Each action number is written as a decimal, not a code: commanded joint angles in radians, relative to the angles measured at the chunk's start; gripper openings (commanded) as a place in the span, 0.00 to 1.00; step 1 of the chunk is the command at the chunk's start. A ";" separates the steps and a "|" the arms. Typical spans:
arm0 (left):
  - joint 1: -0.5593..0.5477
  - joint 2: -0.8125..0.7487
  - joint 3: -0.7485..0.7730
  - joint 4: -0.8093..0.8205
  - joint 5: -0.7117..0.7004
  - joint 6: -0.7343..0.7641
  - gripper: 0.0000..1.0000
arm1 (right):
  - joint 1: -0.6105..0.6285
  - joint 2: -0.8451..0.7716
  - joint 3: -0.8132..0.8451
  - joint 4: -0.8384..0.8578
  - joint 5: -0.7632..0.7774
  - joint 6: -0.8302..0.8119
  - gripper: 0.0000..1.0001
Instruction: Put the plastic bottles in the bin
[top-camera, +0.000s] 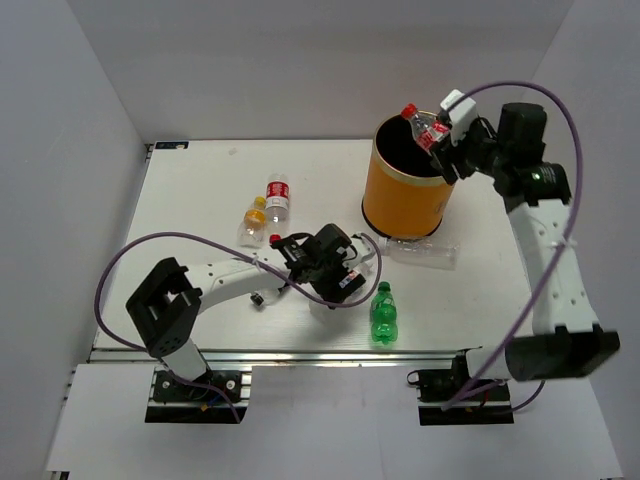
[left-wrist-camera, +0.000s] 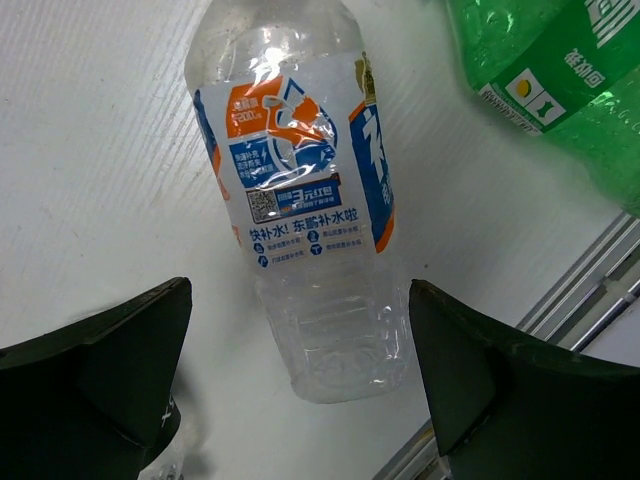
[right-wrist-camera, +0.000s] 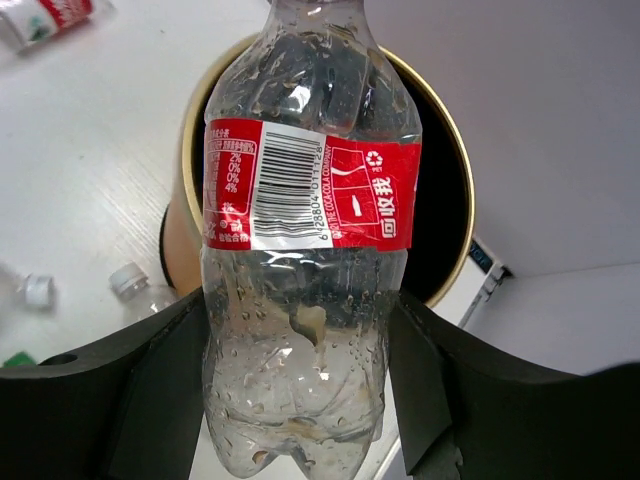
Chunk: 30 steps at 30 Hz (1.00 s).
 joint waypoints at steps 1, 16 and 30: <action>-0.033 0.007 0.065 -0.011 -0.114 0.001 1.00 | 0.000 0.110 0.087 0.078 0.064 0.098 0.25; -0.062 0.192 0.136 -0.032 -0.181 -0.019 1.00 | -0.011 0.196 0.110 0.113 0.035 0.142 0.90; -0.080 0.113 0.196 -0.072 -0.204 -0.039 0.06 | -0.088 -0.207 -0.431 0.059 0.177 -0.108 0.59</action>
